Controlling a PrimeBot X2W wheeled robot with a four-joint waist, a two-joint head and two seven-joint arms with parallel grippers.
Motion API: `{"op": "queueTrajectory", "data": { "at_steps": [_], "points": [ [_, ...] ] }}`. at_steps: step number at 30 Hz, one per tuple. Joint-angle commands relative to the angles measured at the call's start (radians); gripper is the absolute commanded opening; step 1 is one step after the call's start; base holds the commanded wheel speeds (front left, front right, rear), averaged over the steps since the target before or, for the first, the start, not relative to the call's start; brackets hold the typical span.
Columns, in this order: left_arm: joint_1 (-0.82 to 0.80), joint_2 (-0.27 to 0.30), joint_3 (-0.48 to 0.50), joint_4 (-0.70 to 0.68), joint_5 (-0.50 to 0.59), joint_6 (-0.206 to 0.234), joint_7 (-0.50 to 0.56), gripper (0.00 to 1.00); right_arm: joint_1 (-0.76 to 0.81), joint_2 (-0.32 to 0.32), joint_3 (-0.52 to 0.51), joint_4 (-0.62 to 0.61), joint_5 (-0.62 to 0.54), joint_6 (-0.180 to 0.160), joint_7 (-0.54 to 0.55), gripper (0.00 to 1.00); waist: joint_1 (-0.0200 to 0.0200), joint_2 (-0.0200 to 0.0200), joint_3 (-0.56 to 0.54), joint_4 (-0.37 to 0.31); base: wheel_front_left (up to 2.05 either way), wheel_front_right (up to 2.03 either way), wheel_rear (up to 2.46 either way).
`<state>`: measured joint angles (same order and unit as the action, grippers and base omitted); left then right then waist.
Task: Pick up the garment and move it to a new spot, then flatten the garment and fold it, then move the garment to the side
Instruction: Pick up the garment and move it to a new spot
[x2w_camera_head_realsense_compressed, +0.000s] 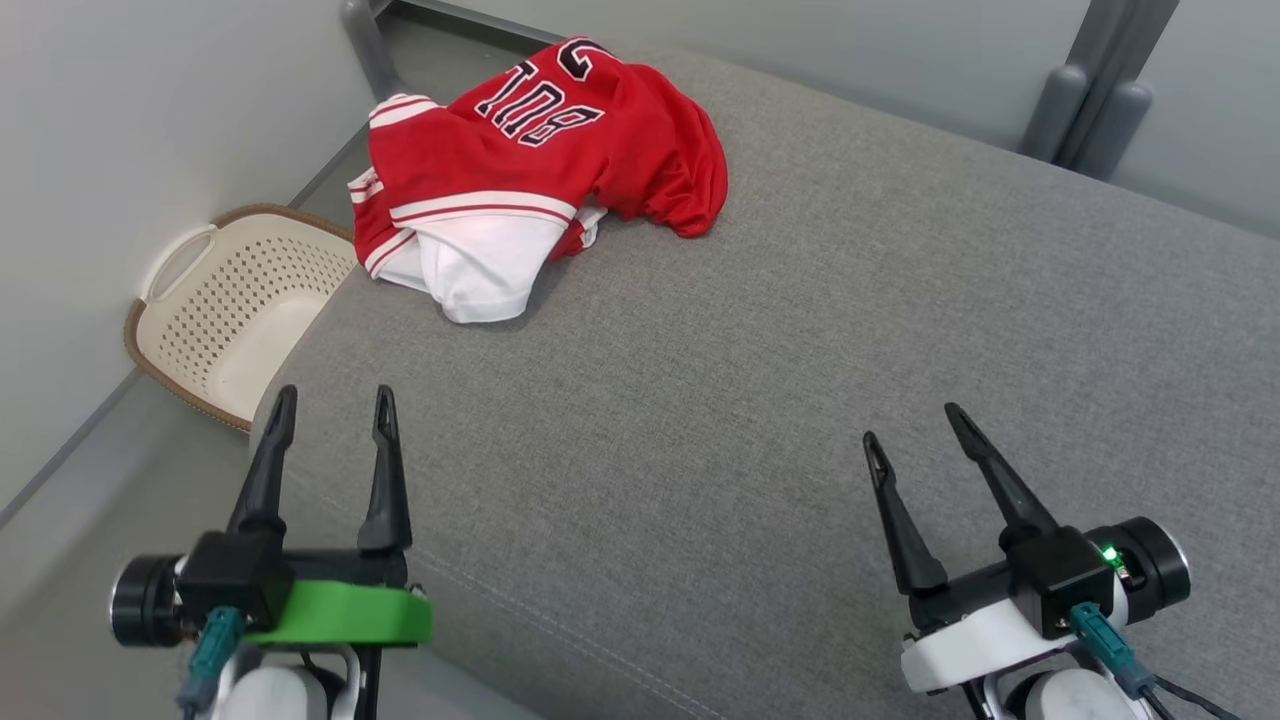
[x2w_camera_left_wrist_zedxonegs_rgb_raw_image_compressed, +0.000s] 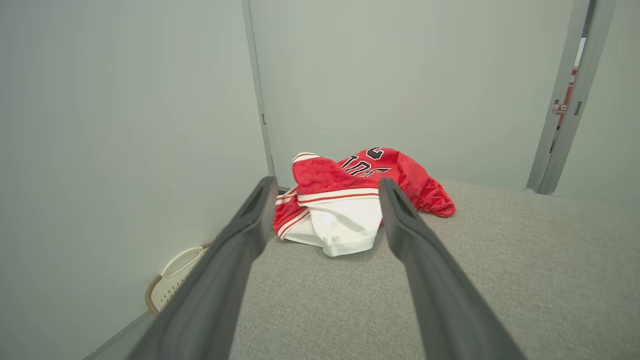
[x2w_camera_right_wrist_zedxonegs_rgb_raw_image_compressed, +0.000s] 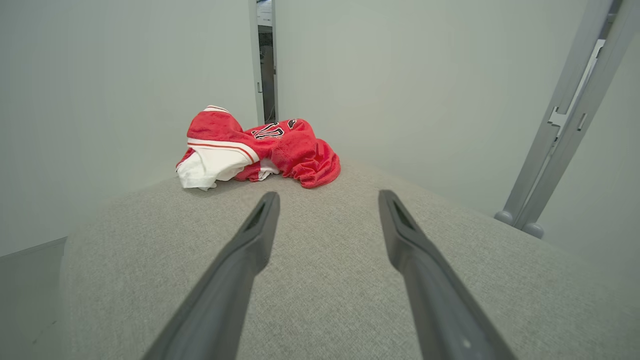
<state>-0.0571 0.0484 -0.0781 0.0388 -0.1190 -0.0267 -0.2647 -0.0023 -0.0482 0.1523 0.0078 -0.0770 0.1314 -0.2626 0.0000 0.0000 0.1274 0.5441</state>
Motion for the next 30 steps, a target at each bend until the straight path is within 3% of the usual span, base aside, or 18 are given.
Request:
{"op": "queueTrajectory", "data": {
  "at_steps": [1, 7, 13, 19, 24, 30],
  "points": [
    [-0.048, 0.004, 0.007, 0.009, 0.002, -0.013, 0.001, 1.0, 0.006, -0.012, -0.014, -0.012, -0.011, -0.001, -0.003, 1.0, 0.0, 0.0, 0.035, 0.0, 0.0, 0.0, 0.0],
    [-0.273, 0.011, 0.065, 0.105, -0.015, -0.071, 0.001, 1.0, -0.03, -0.049, -0.031, -0.049, -0.037, -0.001, -0.003, 1.0, 0.0, 0.0, 0.148, -0.031, 0.0, 0.0, 0.0],
    [-0.528, 0.072, 0.092, 0.329, -0.02, -0.094, 0.001, 1.0, -0.1, -0.09, -0.041, -0.057, -0.061, -0.001, -0.003, 1.0, 0.0, 0.0, 0.274, -0.106, 0.0, 0.0, 0.0],
    [-0.783, 0.169, 0.056, 0.594, -0.022, -0.101, 0.01, 1.0, -0.162, -0.12, -0.049, -0.08, -0.079, -0.001, -0.003, 1.0, 0.0, 0.0, 0.385, -0.172, 0.0, 0.0, 0.0],
    [-0.974, 0.223, 0.021, 0.797, -0.039, -0.104, 0.067, 1.0, -0.191, -0.146, -0.061, -0.103, -0.092, -0.001, -0.003, 1.0, 0.0, 0.0, 0.463, -0.207, 0.0, 0.0, 0.0],
    [-1.115, 0.239, 0.004, 1.026, -0.128, -0.104, 0.218, 1.0, -0.214, -0.144, -0.067, -0.123, -0.11, -0.001, -0.003, 1.0, 0.0, 0.0, 0.515, -0.248, 0.0, 0.0, 0.0]
  ]
}}
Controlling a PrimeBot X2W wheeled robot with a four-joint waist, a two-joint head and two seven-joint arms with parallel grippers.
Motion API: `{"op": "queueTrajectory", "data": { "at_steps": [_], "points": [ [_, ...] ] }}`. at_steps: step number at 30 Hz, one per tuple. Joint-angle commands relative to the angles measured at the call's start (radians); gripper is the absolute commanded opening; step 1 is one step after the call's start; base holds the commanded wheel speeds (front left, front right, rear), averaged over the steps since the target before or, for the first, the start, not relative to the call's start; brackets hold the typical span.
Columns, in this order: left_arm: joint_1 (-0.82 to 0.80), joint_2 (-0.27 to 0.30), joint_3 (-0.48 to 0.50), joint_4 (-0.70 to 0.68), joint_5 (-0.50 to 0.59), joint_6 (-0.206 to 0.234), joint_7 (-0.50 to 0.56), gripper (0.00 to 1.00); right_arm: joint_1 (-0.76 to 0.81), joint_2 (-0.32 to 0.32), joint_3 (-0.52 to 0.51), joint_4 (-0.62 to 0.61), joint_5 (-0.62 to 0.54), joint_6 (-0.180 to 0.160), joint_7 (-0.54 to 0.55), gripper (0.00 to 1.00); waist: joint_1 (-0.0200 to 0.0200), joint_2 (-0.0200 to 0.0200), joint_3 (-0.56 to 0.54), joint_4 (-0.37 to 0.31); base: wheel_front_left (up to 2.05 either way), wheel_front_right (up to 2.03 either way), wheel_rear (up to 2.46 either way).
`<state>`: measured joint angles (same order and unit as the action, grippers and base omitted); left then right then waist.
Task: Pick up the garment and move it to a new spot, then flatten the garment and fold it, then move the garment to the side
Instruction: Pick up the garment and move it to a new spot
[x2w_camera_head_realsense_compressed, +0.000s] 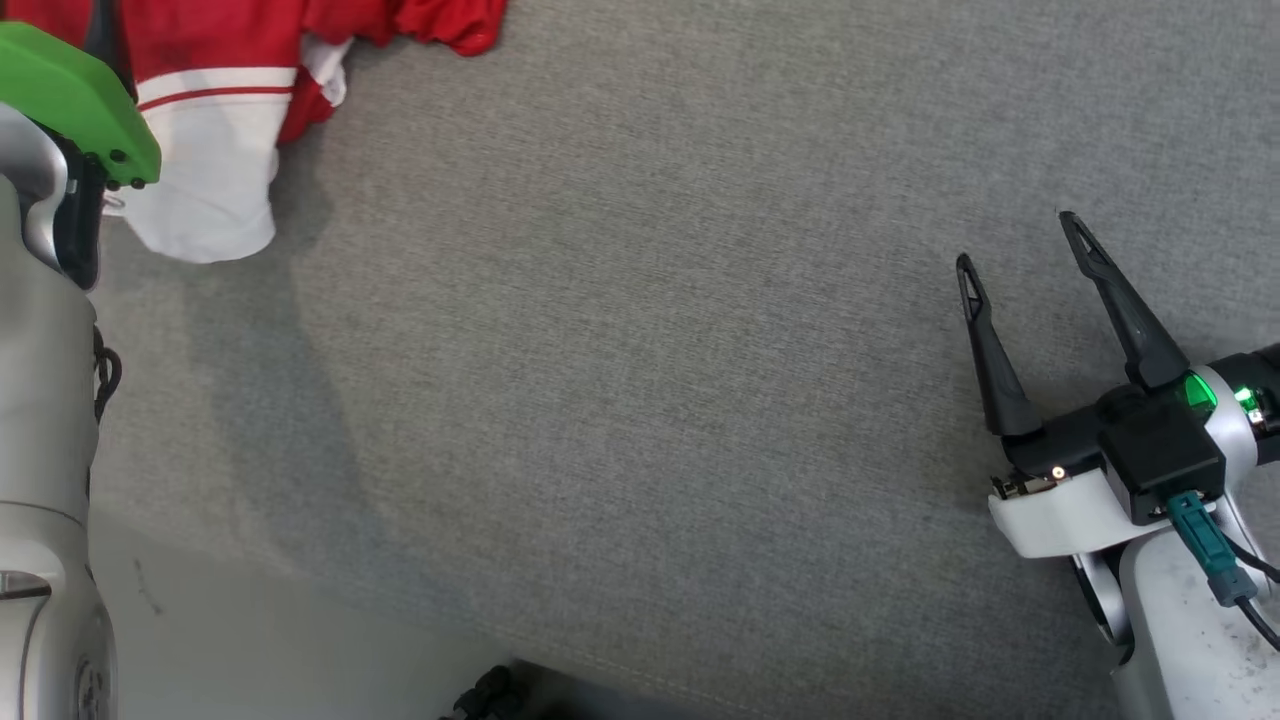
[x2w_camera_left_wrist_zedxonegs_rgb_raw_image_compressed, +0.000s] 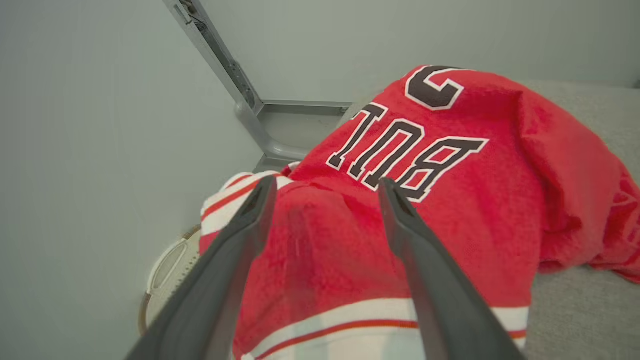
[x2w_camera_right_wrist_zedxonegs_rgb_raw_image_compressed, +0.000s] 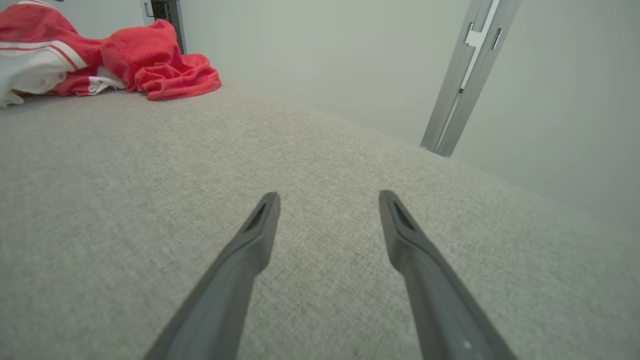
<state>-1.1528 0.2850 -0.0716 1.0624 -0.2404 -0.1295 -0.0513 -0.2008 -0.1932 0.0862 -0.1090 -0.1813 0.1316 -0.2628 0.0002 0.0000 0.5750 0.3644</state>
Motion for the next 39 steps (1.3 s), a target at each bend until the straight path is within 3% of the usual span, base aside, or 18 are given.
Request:
{"op": "queueTrajectory", "data": {
  "at_steps": [1, 11, 17, 18, 19, 28, 39],
  "points": [
    [-0.037, 0.007, -0.006, 0.029, -0.034, -0.001, 0.032, 1.0, -0.02, 0.003, 0.005, -0.008, -0.006, -0.002, -0.003, 1.0, -0.0002, 0.0, 0.074, -0.077, 0.0, 0.0, 0.0],
    [-0.057, 0.038, -0.075, 0.161, -0.141, -0.001, 0.156, 1.0, -0.034, 0.012, 0.007, -0.01, 0.004, -0.002, 0.0, 1.0, -0.0002, 0.0, 0.125, -0.122, 0.0, 0.0, 0.0],
    [-0.026, 0.034, -0.09, 0.184, -0.168, -0.001, 0.112, 1.0, -0.033, 0.017, 0.003, -0.002, 0.006, -0.002, 0.003, 1.0, -0.0002, 0.0, 0.133, -0.127, 0.0, 0.0, 0.0],
    [-0.025, 0.035, -0.091, 0.184, -0.17, -0.001, 0.096, 0.55, -0.034, 0.018, 0.004, -0.001, 0.005, -0.002, 0.003, 1.0, -0.0002, 0.0, 0.133, -0.127, 0.0, 0.0, 0.0],
    [-0.028, 0.038, -0.089, 0.178, -0.177, -0.001, 0.069, 0.0, -0.034, 0.019, 0.004, 0.002, 0.006, -0.002, 0.003, 1.0, -0.0002, 0.0, 0.132, -0.126, 0.0, 0.0, 0.0],
    [-0.036, 0.075, -0.104, 0.138, -0.232, -0.001, -0.131, 0.0, -0.049, 0.042, 0.023, 0.011, 0.022, -0.002, 0.001, 1.0, -0.0002, 0.0, 0.071, -0.12, 0.0, 0.0, 0.0],
    [-0.082, 0.112, -0.164, 0.019, -0.299, -0.001, -0.198, 0.0, -0.032, 0.086, 0.05, 0.033, 0.046, -0.002, -0.001, 1.0, -0.0002, 0.0, -0.069, -0.132, 0.0, 0.0, 0.0]
  ]
}}
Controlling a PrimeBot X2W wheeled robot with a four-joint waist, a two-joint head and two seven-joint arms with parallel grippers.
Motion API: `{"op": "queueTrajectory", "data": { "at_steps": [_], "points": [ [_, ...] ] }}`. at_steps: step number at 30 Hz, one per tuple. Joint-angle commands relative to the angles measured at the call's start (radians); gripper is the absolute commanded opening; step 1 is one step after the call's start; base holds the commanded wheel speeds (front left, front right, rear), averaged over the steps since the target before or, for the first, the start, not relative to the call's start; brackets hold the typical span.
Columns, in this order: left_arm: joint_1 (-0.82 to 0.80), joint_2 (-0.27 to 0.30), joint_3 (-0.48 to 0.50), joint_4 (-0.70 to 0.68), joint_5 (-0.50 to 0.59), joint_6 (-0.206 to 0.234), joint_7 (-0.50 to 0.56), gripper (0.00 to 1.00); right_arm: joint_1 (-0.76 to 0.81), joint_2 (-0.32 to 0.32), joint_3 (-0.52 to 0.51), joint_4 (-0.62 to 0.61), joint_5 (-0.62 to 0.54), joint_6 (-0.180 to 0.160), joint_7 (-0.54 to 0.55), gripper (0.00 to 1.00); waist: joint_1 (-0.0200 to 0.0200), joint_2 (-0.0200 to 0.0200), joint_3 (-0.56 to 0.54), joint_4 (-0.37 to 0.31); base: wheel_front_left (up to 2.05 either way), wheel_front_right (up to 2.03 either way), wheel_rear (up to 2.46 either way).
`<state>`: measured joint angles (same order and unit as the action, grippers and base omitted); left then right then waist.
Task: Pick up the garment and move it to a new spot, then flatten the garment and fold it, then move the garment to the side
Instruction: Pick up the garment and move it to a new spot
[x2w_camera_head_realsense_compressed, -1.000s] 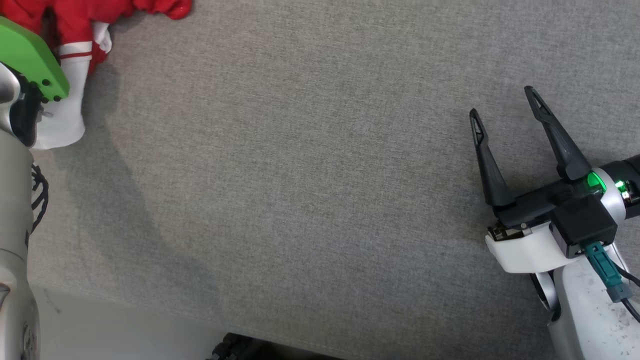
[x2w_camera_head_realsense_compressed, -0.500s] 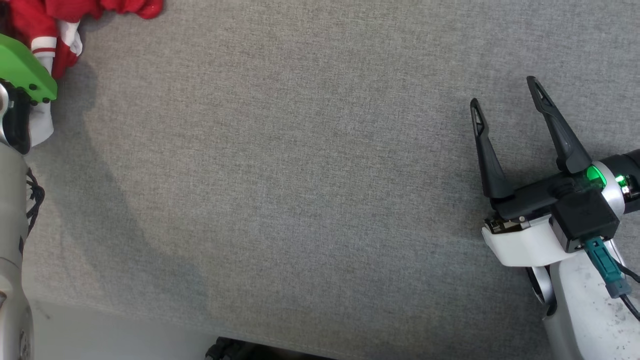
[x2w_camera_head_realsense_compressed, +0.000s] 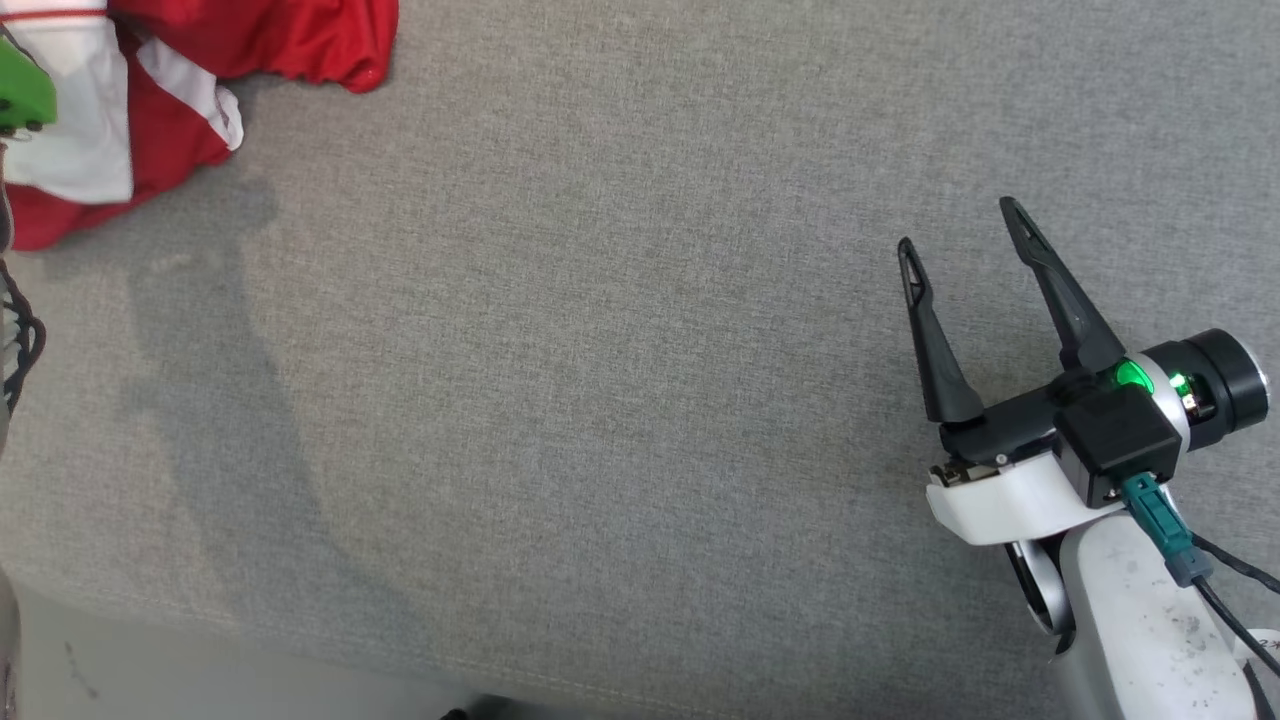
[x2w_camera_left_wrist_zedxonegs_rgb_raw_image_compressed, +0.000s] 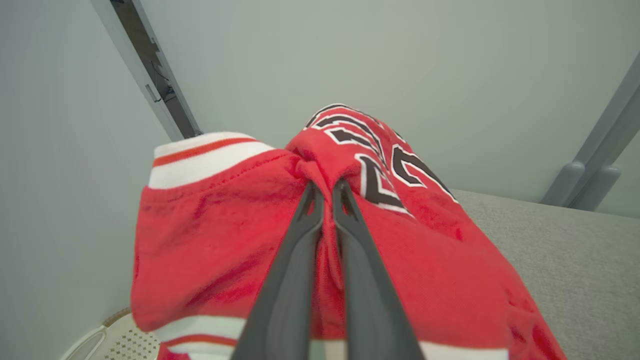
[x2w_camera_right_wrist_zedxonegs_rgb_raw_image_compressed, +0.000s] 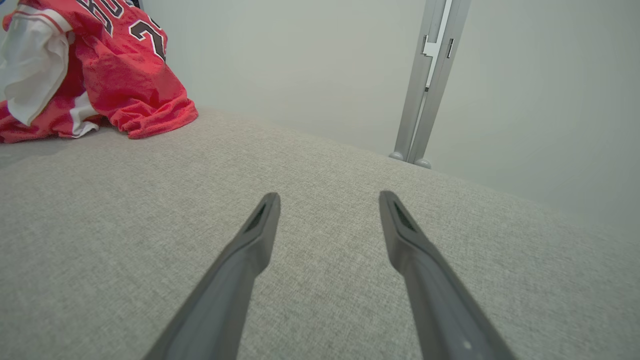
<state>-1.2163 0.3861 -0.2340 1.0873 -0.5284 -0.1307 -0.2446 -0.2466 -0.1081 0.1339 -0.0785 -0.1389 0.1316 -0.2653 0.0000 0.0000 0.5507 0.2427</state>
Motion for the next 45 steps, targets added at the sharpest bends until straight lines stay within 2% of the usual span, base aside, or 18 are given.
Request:
{"op": "queueTrajectory", "data": {
  "at_steps": [1, 10, 16, 23, 29, 35, 45],
  "points": [
    [-0.023, 0.016, -0.016, -0.025, -0.008, 0.0, -0.007, 0.0, 0.014, 0.006, 0.006, 0.006, 0.004, -0.002, 0.001, 1.0, 0.0, 0.0, -0.059, -0.016, 0.0, 0.0, 0.0],
    [-0.06, 0.035, -0.156, -0.197, -0.008, 0.0, -0.005, 0.0, 0.017, 0.048, 0.022, 0.015, 0.029, -0.002, 0.001, 1.0, 0.0, 0.0, -0.182, -0.111, 0.0, 0.0, 0.0],
    [-0.006, 0.035, -0.223, -0.303, -0.014, 0.0, 0.024, 0.0, 0.057, 0.057, 0.026, 0.02, 0.063, -0.002, 0.001, 1.0, 0.0, 0.0, -0.303, -0.246, 0.0, 0.0, 0.0],
    [0.082, 0.001, -0.273, -0.432, -0.033, 0.012, 0.099, 0.0, 0.11, 0.058, 0.012, 0.014, 0.11, -0.002, 0.001, 1.0, 0.0, 0.0, -0.399, -0.405, 0.0, 0.0, 0.0],
    [0.166, -0.048, -0.312, -0.522, -0.044, 0.038, 0.141, 0.0, 0.147, 0.058, -0.005, 0.002, 0.119, -0.002, 0.001, 1.0, 0.0, 0.0, -0.415, -0.494, 0.0, 0.0, 0.0],
    [0.268, -0.13, -0.407, -0.563, -0.023, 0.048, 0.169, 0.0, 0.153, 0.058, -0.027, -0.008, 0.126, -0.002, 0.001, 1.0, 0.0, 0.0, -0.379, -0.538, 0.0, 0.0, 0.0],
    [0.43, -0.283, -0.583, -0.386, -0.012, 0.016, 0.122, 0.0, 0.122, 0.058, -0.014, -0.014, 0.143, -0.002, 0.001, 1.0, 0.0, 0.0, -0.297, -0.538, 0.0, 0.0, 0.0]
  ]
}}
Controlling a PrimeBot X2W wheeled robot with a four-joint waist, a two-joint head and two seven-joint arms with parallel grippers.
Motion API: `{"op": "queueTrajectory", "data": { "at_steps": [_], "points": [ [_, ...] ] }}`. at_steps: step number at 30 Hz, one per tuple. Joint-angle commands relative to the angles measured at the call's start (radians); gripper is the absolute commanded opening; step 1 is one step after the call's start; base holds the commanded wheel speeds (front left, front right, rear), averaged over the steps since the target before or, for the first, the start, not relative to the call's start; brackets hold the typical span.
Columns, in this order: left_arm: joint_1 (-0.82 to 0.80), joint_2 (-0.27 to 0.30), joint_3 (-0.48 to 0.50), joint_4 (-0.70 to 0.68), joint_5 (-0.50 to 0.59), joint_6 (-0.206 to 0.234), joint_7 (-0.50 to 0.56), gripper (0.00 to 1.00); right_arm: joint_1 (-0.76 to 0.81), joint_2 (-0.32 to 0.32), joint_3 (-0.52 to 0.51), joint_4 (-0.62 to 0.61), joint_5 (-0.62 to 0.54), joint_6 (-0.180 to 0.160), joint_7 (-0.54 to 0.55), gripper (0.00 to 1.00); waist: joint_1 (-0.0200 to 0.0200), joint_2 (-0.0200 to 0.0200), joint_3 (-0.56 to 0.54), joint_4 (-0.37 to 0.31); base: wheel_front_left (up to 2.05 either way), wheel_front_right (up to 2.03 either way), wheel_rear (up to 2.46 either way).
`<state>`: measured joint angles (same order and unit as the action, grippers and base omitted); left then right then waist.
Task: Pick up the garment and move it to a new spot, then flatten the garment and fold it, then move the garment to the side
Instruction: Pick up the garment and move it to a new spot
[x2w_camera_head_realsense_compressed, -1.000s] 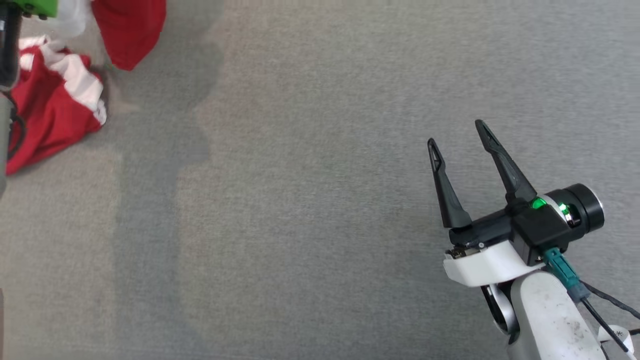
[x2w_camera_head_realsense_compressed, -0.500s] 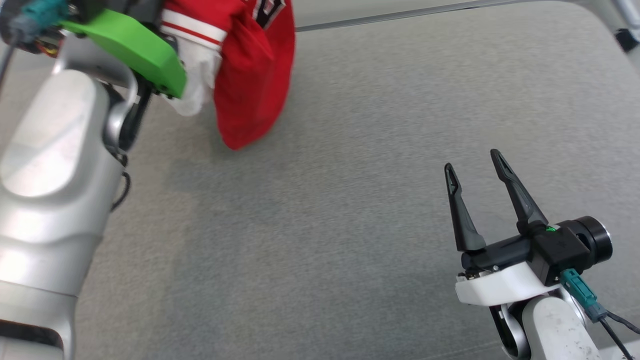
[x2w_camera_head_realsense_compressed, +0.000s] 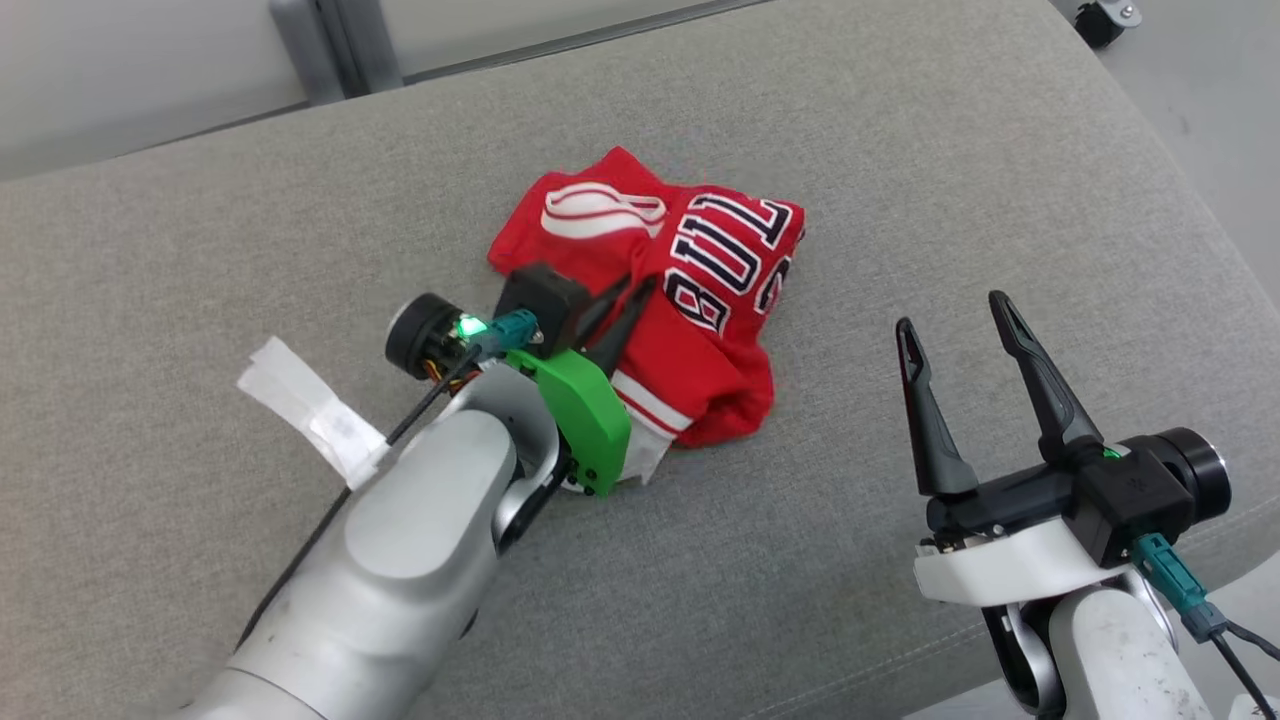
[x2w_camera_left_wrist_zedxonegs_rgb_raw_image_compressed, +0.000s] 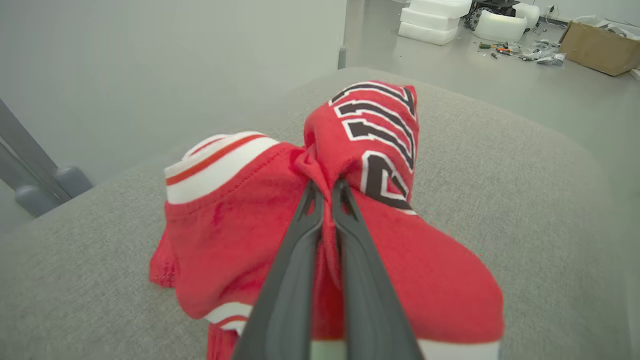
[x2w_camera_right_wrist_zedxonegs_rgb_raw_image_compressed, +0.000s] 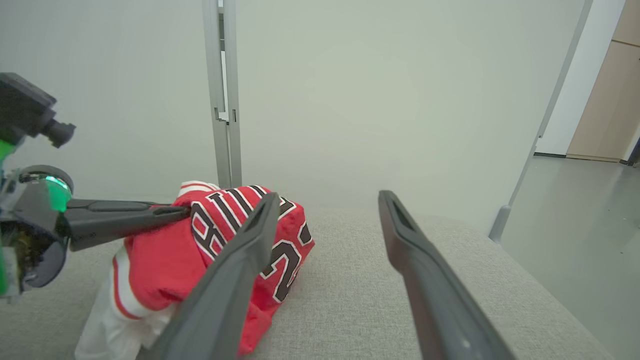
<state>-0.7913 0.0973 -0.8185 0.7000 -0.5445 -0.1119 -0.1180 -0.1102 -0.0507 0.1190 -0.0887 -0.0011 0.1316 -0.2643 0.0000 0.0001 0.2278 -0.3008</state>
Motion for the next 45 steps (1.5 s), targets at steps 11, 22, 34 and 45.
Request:
{"op": "queueTrajectory", "data": {
  "at_steps": [11, 22, 34, 45],
  "points": [
    [0.061, -0.046, -0.081, 0.074, -0.053, -0.017, -0.136, 1.0, -0.009, 0.0, 0.017, 0.017, -0.003, -0.002, 0.0, 1.0, 0.0, -0.0001, -0.003, 0.069, 0.0, 0.0, 0.0],
    [0.333, -0.013, 0.21, -0.283, 0.097, 0.116, -0.146, 1.0, 0.068, 0.0, 0.012, 0.055, -0.035, -0.002, 0.0, 1.0, 0.0, -0.0001, -0.175, 0.216, 0.0, 0.0, 0.0],
    [0.705, -0.028, 0.606, -0.508, 0.24, 0.102, -0.146, 1.0, 0.151, 0.0, -0.026, 0.06, -0.045, -0.002, 0.0, 1.0, 0.0, -0.0001, -0.254, 0.291, 0.0, 0.0, 0.0],
    [0.935, -0.046, 0.689, -0.615, 0.32, 0.047, -0.146, 1.0, 0.248, 0.0, -0.083, 0.055, -0.026, -0.002, 0.0, 1.0, 0.0, -0.0001, -0.327, 0.305, 0.0, 0.0, 0.0]
  ]
}}
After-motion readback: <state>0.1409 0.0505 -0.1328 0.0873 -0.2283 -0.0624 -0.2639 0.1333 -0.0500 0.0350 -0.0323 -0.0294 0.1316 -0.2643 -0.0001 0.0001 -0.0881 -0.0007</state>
